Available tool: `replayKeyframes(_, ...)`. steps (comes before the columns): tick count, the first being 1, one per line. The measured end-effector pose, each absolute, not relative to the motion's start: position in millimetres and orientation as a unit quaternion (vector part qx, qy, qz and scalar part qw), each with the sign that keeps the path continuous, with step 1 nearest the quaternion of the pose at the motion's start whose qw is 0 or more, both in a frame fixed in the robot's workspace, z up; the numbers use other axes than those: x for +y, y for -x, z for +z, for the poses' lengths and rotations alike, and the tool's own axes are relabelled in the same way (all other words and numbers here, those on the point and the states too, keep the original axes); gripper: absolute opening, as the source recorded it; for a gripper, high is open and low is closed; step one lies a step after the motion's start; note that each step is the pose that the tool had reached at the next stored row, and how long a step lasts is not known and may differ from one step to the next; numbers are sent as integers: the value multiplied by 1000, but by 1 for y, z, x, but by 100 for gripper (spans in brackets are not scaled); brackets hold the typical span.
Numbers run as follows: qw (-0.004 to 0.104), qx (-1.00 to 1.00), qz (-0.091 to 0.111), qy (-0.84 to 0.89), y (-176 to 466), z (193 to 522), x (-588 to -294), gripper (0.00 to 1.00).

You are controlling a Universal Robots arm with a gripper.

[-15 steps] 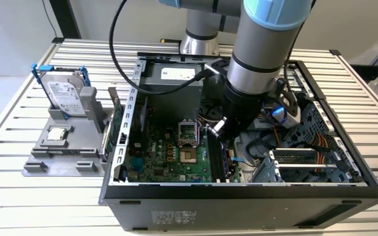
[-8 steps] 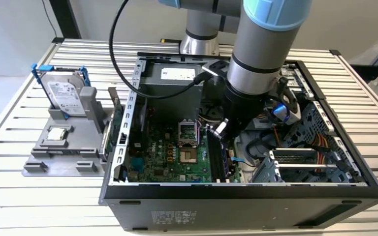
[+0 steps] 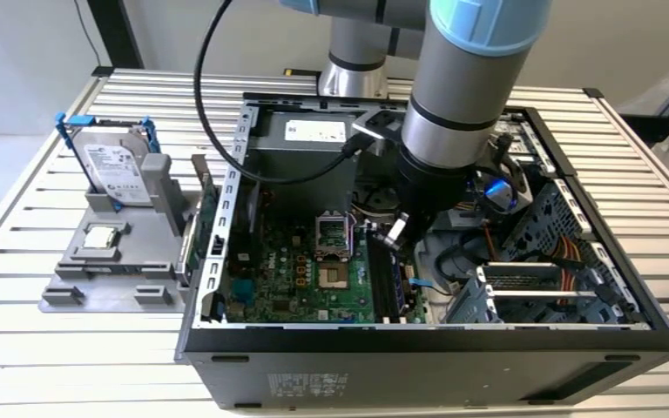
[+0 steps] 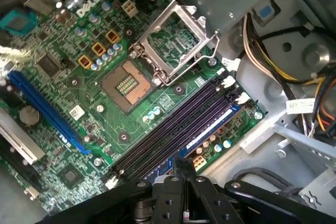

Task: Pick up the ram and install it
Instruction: 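Press down the ram until it locks into place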

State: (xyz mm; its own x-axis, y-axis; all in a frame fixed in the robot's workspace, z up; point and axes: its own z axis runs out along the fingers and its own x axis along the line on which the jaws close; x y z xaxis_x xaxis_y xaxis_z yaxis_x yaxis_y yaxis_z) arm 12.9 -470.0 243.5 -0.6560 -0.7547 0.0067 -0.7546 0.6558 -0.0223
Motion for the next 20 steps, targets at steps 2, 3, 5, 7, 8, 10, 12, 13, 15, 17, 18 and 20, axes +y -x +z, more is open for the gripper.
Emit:
replayKeyframes(2, 2, 903, -11, 430, -13, 243, -470, 0)
replayKeyframes(3, 2, 899, -11, 438, -13, 243, -470, 0)
replayKeyframes(5, 3, 892, -10, 451, -13, 242, -470, 0)
replayKeyframes(7, 3, 885, -10, 465, -13, 242, -470, 0)
replayKeyframes(8, 2, 882, -10, 471, -13, 242, -470, 0)
replayKeyframes(10, 2, 875, -9, 485, -13, 242, -470, 0)
replayKeyframes(12, 1, 867, -9, 498, -13, 242, -470, 0)
replayKeyframes(13, 1, 864, -9, 504, -13, 242, -470, 0)
replayKeyframes(15, 2, 856, -7, 516, -13, 242, -470, 0)
replayKeyframes(17, 4, 850, -3, 527, -13, 242, -470, 0)
replayKeyframes(18, 6, 847, -1, 532, -13, 242, -470, 0)
replayKeyframes(20, 8, 839, 3, 543, -13, 242, -470, 0)
